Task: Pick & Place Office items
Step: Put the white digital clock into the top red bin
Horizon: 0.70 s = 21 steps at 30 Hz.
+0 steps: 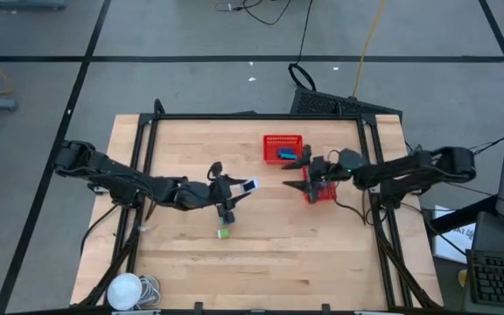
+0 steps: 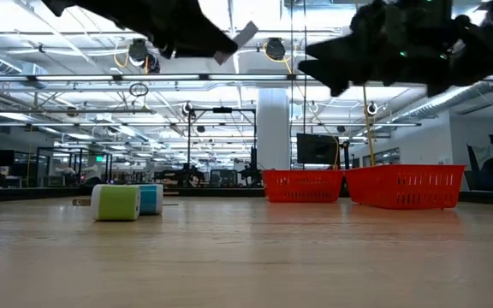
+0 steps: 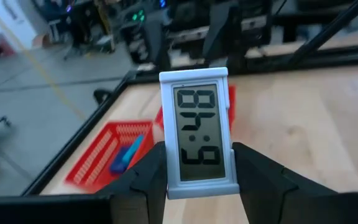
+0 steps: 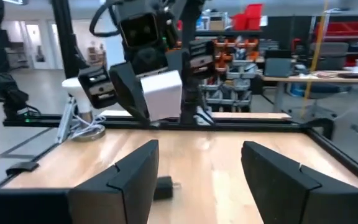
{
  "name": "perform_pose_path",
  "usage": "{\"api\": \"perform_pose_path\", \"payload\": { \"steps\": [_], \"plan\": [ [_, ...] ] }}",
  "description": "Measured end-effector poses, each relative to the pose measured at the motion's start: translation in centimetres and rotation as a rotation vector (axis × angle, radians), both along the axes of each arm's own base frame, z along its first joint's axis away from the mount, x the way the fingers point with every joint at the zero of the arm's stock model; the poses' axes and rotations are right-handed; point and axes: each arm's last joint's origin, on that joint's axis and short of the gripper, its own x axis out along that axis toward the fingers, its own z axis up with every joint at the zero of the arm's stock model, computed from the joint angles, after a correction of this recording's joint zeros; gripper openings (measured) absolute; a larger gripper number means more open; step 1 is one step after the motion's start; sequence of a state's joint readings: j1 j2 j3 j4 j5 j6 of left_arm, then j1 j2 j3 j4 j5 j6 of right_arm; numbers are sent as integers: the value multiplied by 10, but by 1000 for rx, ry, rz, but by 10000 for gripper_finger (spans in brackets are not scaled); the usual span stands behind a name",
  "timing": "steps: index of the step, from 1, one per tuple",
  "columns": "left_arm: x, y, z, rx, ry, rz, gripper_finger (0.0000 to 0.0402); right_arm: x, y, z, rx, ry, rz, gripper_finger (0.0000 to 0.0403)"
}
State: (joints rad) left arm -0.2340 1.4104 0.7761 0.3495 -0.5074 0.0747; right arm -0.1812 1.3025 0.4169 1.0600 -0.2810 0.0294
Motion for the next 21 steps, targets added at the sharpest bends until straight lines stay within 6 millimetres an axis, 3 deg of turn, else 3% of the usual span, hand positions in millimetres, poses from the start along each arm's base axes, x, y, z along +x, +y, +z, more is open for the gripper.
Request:
{"api": "perform_pose_path", "payload": {
  "steps": [12,21],
  "plan": [
    [4,8,7,-18,-62,-48,155,57,21,28,-58,-84,95,311],
    [6,10,13,-43,-129,-123,155,70,30,34,-86,-117,136,315]
  ]
}}
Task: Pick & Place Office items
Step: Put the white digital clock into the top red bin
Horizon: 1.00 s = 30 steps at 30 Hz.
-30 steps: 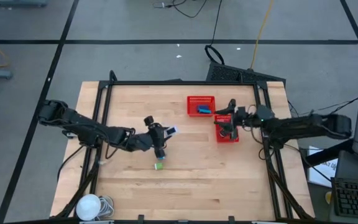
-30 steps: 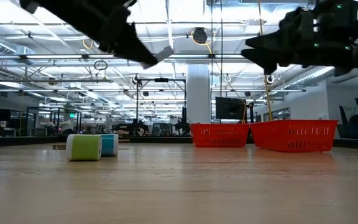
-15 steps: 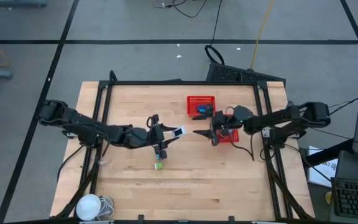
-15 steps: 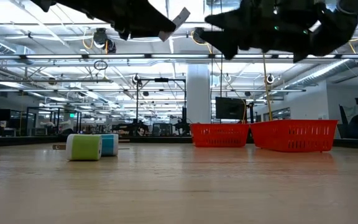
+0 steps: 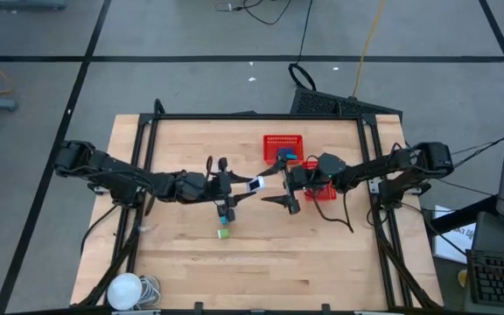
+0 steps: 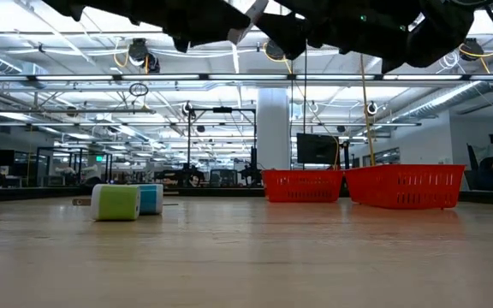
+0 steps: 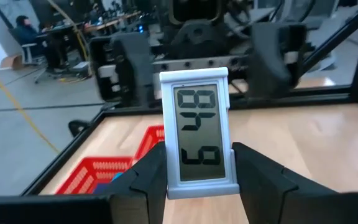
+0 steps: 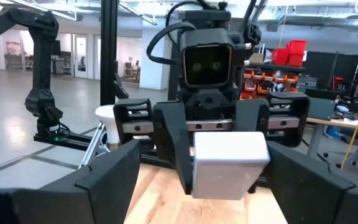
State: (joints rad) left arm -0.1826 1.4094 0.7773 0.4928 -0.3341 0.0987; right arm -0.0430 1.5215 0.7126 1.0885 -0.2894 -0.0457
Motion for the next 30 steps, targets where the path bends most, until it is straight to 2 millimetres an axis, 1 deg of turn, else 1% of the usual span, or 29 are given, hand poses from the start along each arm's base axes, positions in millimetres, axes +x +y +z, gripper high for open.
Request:
{"api": "perform_pose_path", "payload": {
  "steps": [4,7,16,22,30],
  "plan": [
    [0,-2,2,-11,-24,-32,155,0,0,2,0,-10,-4,303],
    [1,-1,3,-18,-33,-37,155,1,0,4,-1,-25,-3,285],
    [1,-2,3,-19,-38,-38,155,6,-1,12,-1,-19,-3,205],
    [1,-2,4,-28,-52,-36,155,9,-1,7,-1,51,-4,152],
    [1,-2,3,-34,-46,-36,155,9,0,8,-15,47,-3,148]
  ]
}}
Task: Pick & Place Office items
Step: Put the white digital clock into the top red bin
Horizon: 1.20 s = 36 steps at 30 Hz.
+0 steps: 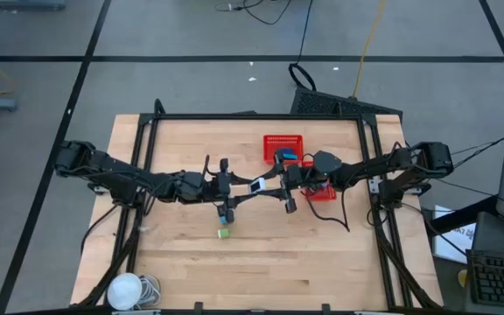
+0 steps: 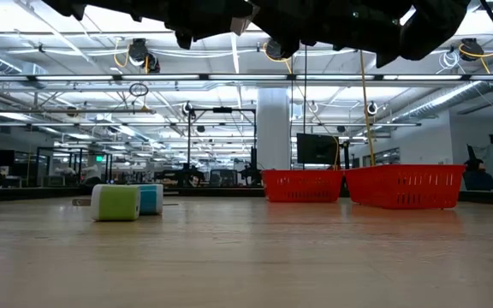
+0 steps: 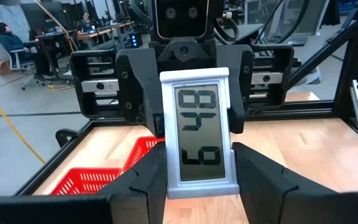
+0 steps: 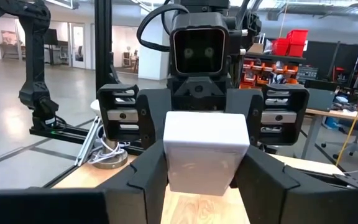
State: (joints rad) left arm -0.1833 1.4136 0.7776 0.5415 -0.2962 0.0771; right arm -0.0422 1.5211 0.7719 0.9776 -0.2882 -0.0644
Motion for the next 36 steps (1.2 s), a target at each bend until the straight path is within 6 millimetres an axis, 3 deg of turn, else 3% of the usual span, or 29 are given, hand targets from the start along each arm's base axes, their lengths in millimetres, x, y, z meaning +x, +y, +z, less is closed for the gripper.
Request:
{"api": "perform_pose_path", "payload": {
  "steps": [3,7,16,22,26,36],
  "plan": [
    [0,0,0,-2,-5,-1,173,0,-1,0,-4,-3,-5,148],
    [-4,-1,6,-31,-24,-3,238,-4,-7,5,-11,-1,-25,148],
    [-45,7,24,-13,160,2,320,-16,-15,6,-1,108,-57,148],
    [-78,11,28,-6,307,-1,336,-24,-19,-11,-16,159,-155,148],
    [-97,12,27,-14,298,-15,333,-33,-26,-19,-6,187,-226,148],
    [-143,25,-17,-51,129,3,324,-56,-43,-26,58,196,-318,148]
  ]
}}
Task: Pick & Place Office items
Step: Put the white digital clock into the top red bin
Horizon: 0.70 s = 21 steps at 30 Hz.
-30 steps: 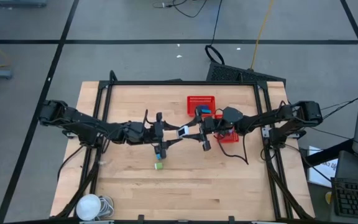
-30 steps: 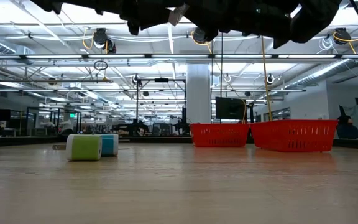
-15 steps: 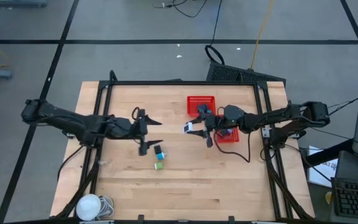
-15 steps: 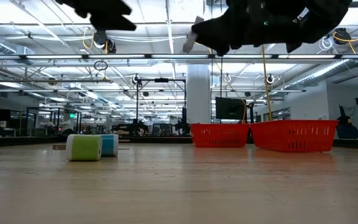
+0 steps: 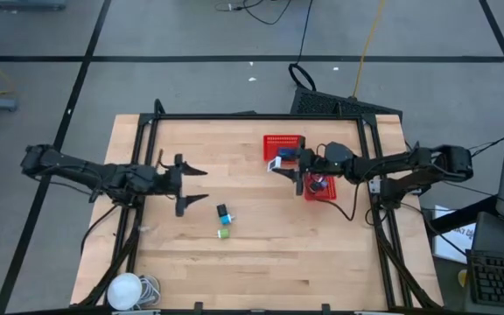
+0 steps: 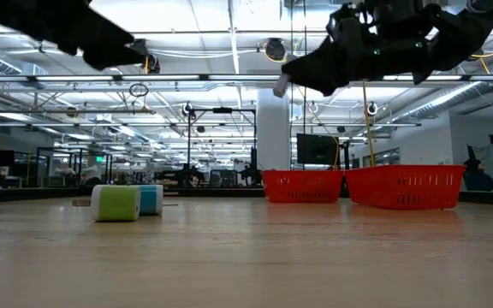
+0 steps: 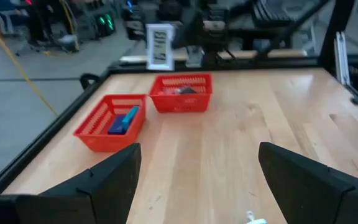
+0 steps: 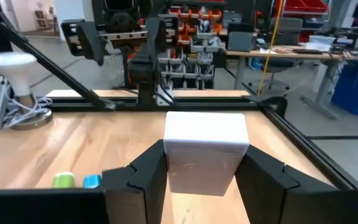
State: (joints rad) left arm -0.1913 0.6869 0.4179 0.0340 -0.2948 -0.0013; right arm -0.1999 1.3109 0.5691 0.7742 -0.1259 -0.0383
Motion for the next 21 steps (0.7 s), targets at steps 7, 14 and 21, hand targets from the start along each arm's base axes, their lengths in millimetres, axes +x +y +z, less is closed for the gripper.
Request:
{"api": "perform_pose_path", "payload": {
  "steps": [7,14,21],
  "plan": [
    [-22,6,-40,-51,-119,15,332,-13,-10,-21,60,65,-54,148],
    [-35,9,-50,-83,-186,41,318,-28,-28,-33,146,88,-148,148],
    [-42,11,-42,30,-245,34,308,-44,-45,-40,201,88,-245,148]
  ]
}}
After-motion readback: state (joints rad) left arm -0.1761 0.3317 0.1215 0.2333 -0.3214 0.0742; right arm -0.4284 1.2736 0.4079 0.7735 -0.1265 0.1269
